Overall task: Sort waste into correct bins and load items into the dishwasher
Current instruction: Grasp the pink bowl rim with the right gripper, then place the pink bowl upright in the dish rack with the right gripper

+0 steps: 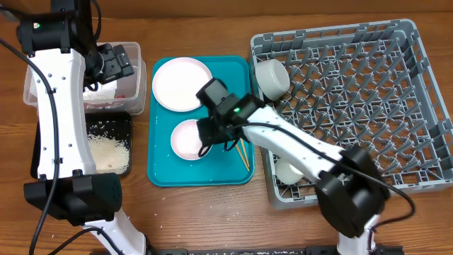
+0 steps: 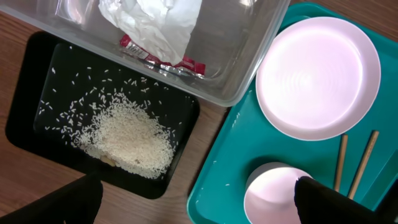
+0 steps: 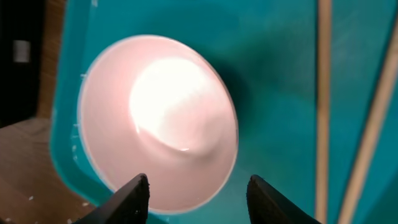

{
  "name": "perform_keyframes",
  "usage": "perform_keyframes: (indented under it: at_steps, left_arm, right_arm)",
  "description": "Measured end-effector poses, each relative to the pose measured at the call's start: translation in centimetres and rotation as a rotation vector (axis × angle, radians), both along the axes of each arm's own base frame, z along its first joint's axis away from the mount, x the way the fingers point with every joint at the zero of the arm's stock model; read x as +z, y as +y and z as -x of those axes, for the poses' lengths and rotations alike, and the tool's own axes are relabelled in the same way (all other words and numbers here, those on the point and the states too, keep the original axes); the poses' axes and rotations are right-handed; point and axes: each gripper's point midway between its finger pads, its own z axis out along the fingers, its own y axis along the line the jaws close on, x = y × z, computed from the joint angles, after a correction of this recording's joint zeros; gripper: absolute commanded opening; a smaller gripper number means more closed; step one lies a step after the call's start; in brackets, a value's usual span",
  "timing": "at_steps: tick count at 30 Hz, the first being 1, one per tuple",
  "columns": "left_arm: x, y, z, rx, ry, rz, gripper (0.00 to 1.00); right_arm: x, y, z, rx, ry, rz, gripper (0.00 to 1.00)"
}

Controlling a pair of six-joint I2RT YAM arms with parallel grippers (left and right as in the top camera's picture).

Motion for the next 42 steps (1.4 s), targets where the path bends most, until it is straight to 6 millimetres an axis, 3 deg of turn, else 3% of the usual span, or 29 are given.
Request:
perform_keyframes:
  at_steps: [3,6,8,13,17,19,21,25,27,30,32,33,42]
  left_arm:
    - [0.0,-0.1,-0.1,-0.001,-0.002,0.002,1.0]
    - [0.1,-0.1,-0.3,-0.002,-0.011,0.004,1.0]
    - [0.1,-0.1,-0.3,-0.002,-0.011,0.004,1.0]
    - [0.1,-0.1,-0.3,-0.002,-0.014,0.004,1.0]
    - [0.1,-0.1,-0.4,-0.002,-0.015,0.004,1.0]
    - [0.1,-0.1,-0.4,-0.002,-0.015,0.004,1.0]
    - [0.1,-0.1,-0.4,-0.003,-0.015,0.007,1.0]
    - [0.1,-0.1,-0.4,-0.003,-0.015,0.006,1.0]
    - [0.1,-0.1,-0.4,-0.003,-0.015,0.007,1.0]
    - [0.1,-0.1,-0.4,-0.003,-0.015,0.006,1.0]
    - [0.1,-0.1,-0.4,-0.003,-0.016,0.007,1.0]
    - [0.1,-0.1,-0.4,-0.003,-0.015,0.007,1.0]
    - [0.1,-0.1,-0.4,-0.003,-0.015,0.007,1.0]
  right_arm:
    - [-2.8,-0.2,0.4,-0.015,0.054,0.041,0.38]
    - [-3.4,-0.3,0.4,-0.025,0.065,0.047,0.21]
    - [-3.4,-0.2,0.3,-0.025,0.063,0.045,0.04]
    - [-3.4,-0.3,0.4,-0.03,0.069,0.046,0.04]
    - [-3.2,-1.5,1.2,-0.037,0.111,0.1,0.04]
    - [-1.6,-3.2,0.6,-0.067,0.105,0.164,0.04]
    - [2.2,-5.8,-1.0,-0.119,0.027,0.234,0.04]
    - [13.3,-11.8,-3.1,-0.254,-0.225,0.351,0.04]
    - [18.4,-15.0,-3.0,-0.334,-0.358,0.391,0.04]
    - [22.2,-19.8,-1.6,-0.44,-0.462,0.517,0.04]
    - [23.5,-23.6,-0.5,-0.528,-0.51,0.684,0.04]
    - [23.5,-24.3,-0.8,-0.556,-0.537,0.723,0.04]
    - [19.0,-26.1,-3.3,-0.529,-0.642,1.108,0.04]
